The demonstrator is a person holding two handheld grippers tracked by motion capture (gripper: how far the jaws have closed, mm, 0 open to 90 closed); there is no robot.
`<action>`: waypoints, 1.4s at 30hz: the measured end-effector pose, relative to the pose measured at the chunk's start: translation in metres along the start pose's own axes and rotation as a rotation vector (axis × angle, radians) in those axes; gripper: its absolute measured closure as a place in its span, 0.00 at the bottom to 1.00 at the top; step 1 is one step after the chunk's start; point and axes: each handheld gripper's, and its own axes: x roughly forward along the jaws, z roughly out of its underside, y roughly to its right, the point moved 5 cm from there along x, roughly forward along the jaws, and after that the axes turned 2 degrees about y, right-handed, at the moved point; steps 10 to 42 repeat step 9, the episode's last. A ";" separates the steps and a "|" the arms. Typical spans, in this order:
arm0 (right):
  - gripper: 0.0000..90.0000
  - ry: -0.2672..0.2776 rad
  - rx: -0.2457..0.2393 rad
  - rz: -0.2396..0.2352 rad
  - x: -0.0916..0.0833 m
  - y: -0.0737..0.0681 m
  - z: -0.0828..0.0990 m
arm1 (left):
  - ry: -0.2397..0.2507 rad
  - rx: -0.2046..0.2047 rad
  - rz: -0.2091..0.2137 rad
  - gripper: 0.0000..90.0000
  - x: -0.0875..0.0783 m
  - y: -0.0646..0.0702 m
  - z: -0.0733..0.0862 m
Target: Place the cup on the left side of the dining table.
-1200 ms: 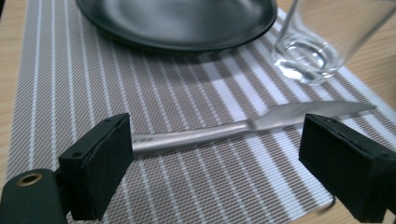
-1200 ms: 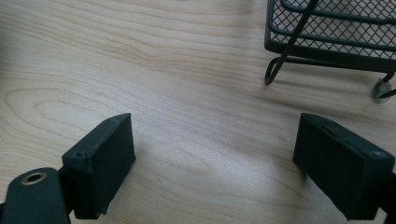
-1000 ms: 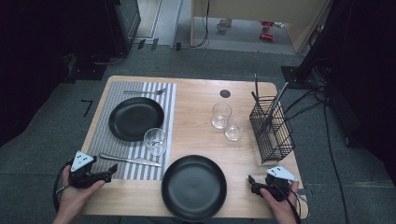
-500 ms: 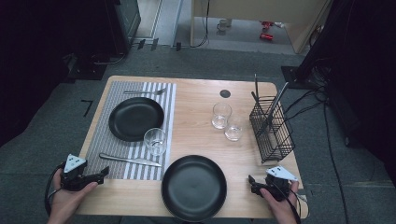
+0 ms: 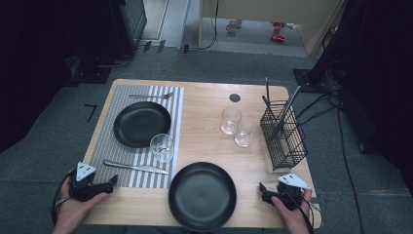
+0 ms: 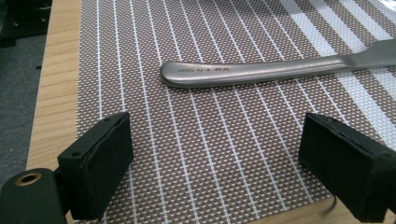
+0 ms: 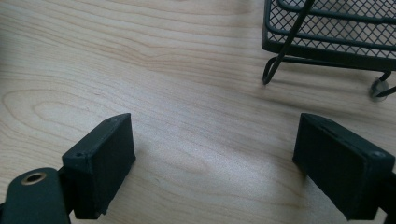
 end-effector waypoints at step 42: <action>0.13 0.000 0.000 0.000 0.000 0.000 0.000 | 0.001 -0.003 0.000 0.11 0.000 0.000 0.000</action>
